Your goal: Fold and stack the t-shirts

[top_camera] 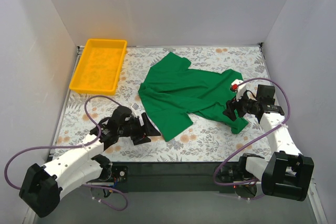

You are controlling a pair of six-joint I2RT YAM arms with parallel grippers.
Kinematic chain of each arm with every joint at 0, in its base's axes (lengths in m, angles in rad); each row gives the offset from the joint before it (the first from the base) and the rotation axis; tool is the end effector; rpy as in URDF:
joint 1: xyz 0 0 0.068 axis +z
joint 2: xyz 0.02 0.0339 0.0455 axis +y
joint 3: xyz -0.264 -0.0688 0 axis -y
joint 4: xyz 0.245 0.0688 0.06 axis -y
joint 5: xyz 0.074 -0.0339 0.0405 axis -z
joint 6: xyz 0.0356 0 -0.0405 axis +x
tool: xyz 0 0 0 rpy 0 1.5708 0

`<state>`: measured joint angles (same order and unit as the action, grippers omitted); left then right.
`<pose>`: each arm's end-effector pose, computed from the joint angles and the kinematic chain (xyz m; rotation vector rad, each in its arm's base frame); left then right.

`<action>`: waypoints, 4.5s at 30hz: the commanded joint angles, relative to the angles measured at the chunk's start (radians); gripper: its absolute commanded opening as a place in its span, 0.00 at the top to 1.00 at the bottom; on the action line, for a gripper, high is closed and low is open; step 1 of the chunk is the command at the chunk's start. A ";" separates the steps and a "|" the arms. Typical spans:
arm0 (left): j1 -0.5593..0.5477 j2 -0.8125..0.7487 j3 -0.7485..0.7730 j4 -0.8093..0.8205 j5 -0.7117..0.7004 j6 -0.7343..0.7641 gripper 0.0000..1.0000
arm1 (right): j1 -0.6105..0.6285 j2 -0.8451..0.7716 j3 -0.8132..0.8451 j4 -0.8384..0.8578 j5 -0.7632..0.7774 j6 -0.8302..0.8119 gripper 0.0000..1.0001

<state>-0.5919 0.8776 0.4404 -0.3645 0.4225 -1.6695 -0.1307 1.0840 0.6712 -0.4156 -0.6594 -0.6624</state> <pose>0.1352 -0.1085 0.1907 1.2336 -2.5392 1.2867 0.2151 -0.0063 0.2282 -0.8595 2.0427 0.3631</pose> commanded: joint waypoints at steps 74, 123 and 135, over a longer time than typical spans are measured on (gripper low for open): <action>-0.309 -0.313 -0.075 -0.194 -0.205 -0.308 1.00 | -0.010 -0.038 0.068 -0.408 0.346 -0.543 0.23; -0.309 -0.528 0.253 -0.617 -0.482 -0.302 1.00 | -0.043 0.386 0.219 -0.466 0.261 -0.602 0.39; -0.309 -0.494 0.276 -0.596 -0.498 -0.283 1.00 | -0.043 0.363 0.220 -0.479 0.268 -0.598 0.99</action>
<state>-0.8963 0.3698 0.6830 -0.9642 -0.0475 -1.9598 -0.1699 1.4998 0.8780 -0.8612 -0.3737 -1.2415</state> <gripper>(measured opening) 0.014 0.049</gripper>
